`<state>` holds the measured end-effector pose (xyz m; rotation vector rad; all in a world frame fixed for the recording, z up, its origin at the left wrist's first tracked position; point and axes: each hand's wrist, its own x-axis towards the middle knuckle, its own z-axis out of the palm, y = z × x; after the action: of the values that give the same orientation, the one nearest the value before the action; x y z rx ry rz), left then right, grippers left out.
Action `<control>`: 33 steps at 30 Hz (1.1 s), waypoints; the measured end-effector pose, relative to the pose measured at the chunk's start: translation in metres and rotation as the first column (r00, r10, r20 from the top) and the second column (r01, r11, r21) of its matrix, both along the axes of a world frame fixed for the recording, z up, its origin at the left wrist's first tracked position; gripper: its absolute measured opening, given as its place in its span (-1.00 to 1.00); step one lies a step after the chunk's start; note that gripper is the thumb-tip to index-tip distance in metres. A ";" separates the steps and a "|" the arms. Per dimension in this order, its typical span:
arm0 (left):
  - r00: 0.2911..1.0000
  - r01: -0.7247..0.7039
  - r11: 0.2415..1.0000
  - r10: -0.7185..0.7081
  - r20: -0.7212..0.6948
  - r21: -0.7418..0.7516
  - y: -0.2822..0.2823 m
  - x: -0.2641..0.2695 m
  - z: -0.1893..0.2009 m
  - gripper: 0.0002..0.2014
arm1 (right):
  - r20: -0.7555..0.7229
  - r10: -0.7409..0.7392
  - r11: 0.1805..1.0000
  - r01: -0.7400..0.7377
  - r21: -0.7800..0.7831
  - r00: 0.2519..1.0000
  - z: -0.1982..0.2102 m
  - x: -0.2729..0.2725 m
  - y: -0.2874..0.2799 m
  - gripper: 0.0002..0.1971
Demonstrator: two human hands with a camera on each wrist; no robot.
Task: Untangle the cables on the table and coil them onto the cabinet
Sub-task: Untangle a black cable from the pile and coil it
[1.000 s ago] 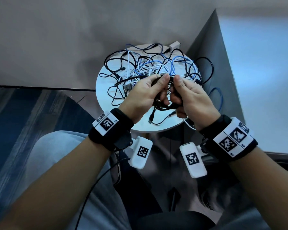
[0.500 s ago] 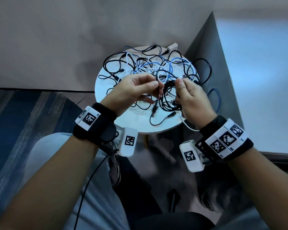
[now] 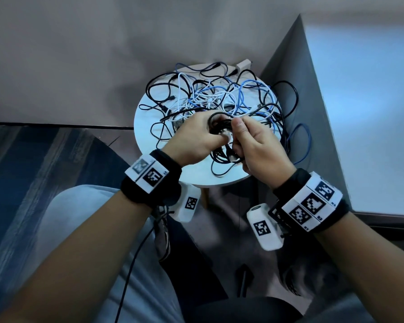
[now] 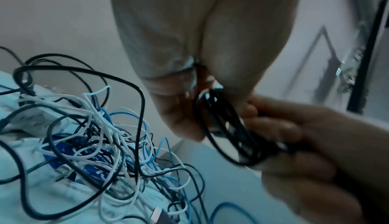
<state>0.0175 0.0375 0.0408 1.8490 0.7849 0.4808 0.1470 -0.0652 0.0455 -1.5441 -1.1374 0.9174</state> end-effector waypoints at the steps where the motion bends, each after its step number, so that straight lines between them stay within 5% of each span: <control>1: 0.995 -0.072 0.989 0.080 -0.065 0.129 -0.002 0.002 -0.002 -0.86 | -0.034 0.007 1.000 -0.007 -0.005 0.999 0.001 -0.003 0.000 -0.64; 4: 0.954 -0.244 0.905 0.289 -0.083 0.350 -0.014 0.008 -0.010 -0.87 | -0.137 0.017 0.999 -0.023 -0.043 0.990 0.002 -0.006 0.001 -0.64; 7: 0.964 -0.219 0.882 0.261 -0.045 0.417 -0.014 0.007 -0.017 -0.74 | -0.157 0.015 0.996 -0.029 -0.081 0.987 0.001 -0.005 0.000 -0.63; 11: 0.997 -0.024 0.993 0.015 0.076 0.118 -0.009 0.004 -0.010 -0.74 | -0.176 0.018 0.995 -0.035 -0.094 0.984 0.003 -0.002 -0.001 -0.64; 14: 0.983 0.056 0.989 -0.030 0.183 -0.137 -0.010 0.007 -0.006 -0.81 | -0.173 0.012 0.996 -0.026 -0.084 0.985 0.005 0.003 0.000 -0.64; 19: 0.980 0.161 0.987 -0.159 0.119 -0.009 -0.006 0.003 -0.007 -0.89 | -0.226 0.016 0.995 -0.038 -0.092 0.974 0.009 0.004 -0.003 -0.63; 21: 0.976 0.207 0.978 -0.206 0.074 -0.013 0.000 -0.003 0.000 -0.73 | -0.258 -0.046 0.996 0.025 -0.085 0.965 0.016 0.014 -0.002 -0.63; 25: 0.998 -0.011 0.999 0.008 -0.055 -0.053 0.016 -0.008 0.007 -0.37 | -0.271 -0.184 0.983 0.177 -0.052 0.945 0.028 0.037 -0.001 -0.61; 28: 0.997 0.039 0.999 -0.037 -0.068 0.023 0.010 -0.006 0.001 -0.54 | -0.224 -0.164 0.986 0.159 -0.043 0.961 0.025 0.034 -0.001 -0.62; 33: 0.981 0.087 0.996 -0.083 0.178 -0.018 -0.016 0.006 -0.003 -0.63 | -0.204 -0.093 0.995 0.083 -0.058 0.975 0.017 0.024 -0.001 -0.66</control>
<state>0.0232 0.0211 0.0375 1.7808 0.5876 0.5691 0.1707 -0.0664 0.0622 -1.4882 -0.8977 1.0259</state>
